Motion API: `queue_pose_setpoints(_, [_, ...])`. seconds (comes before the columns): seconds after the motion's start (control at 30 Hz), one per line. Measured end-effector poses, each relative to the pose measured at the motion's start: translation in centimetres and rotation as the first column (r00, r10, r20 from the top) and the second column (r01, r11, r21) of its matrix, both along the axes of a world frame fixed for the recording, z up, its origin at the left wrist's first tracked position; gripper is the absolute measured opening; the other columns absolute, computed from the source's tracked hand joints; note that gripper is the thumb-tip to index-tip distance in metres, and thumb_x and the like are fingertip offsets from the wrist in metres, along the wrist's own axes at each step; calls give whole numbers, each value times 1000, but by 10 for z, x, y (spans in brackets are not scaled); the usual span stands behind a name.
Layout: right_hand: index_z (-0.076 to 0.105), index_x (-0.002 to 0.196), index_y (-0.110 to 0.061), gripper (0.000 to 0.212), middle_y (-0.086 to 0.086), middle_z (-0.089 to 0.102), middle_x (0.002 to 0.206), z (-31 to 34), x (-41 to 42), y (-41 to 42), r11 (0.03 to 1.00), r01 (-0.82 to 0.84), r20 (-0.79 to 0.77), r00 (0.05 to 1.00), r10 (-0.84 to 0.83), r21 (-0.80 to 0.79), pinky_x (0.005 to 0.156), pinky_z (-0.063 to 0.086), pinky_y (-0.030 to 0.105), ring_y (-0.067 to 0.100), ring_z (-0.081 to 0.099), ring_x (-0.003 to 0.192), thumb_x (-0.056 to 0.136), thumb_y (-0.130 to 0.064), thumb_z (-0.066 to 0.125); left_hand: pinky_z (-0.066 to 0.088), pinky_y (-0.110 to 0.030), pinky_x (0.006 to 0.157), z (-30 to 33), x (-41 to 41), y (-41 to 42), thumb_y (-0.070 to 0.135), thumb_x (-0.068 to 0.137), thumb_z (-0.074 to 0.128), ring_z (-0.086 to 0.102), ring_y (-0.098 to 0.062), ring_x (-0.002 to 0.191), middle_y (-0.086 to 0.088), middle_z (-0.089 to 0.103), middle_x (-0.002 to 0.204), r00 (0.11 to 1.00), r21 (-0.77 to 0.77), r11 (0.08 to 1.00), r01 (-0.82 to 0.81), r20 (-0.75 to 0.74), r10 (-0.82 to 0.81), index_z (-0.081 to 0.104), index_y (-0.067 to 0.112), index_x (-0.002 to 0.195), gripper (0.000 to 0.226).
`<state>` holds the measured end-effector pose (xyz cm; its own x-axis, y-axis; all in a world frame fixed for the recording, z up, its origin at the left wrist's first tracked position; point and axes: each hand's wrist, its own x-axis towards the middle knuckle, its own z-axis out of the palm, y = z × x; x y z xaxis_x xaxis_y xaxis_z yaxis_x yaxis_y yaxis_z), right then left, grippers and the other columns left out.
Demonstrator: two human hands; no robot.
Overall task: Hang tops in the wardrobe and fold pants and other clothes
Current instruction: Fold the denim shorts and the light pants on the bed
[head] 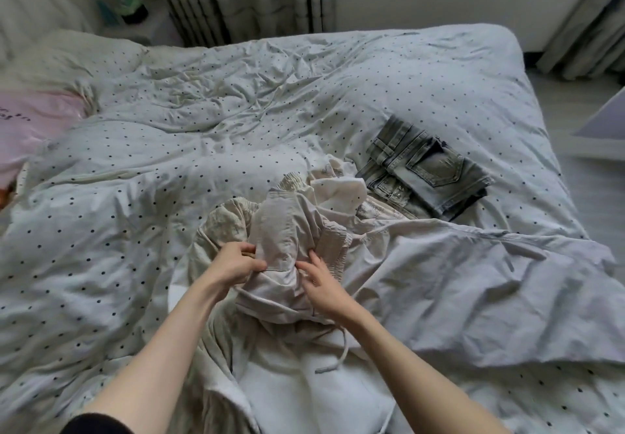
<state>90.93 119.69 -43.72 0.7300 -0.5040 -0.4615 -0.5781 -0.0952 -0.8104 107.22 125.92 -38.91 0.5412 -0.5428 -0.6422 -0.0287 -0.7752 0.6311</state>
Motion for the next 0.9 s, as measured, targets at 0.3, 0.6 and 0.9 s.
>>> queue_pose_setpoints(0.3, [59,104,-23,33,-15,62,98,29,-68,-46,579,350,33,836,-547,736,78,45,24,-4,56,91,102,-39,30,39,-19,71,27,-92,-44,12,75,71,59,-13,84,-3,68,97,855,-47,936,349,425,-298,66,8,112,38])
queue_pose_setpoints(0.6, [37,142,-8,44,11,36,148,-7,-149,-55,632,775,8,632,-775,-24,112,25,31,23,31,137,99,-17,37,44,-11,88,-19,-169,-71,-5,88,52,58,-11,105,-6,63,116,912,-264,879,398,8,-410,59,2,122,36])
queue_pose_setpoints(0.9, [10,150,-33,77,2,-10,159,-42,-154,-33,818,-100,-390,907,-159,-567,112,-2,57,29,-13,145,86,-62,42,43,-41,94,-68,-126,-53,10,100,40,55,-20,109,-6,57,120,950,-68,992,-105,-301,80,49,8,132,33])
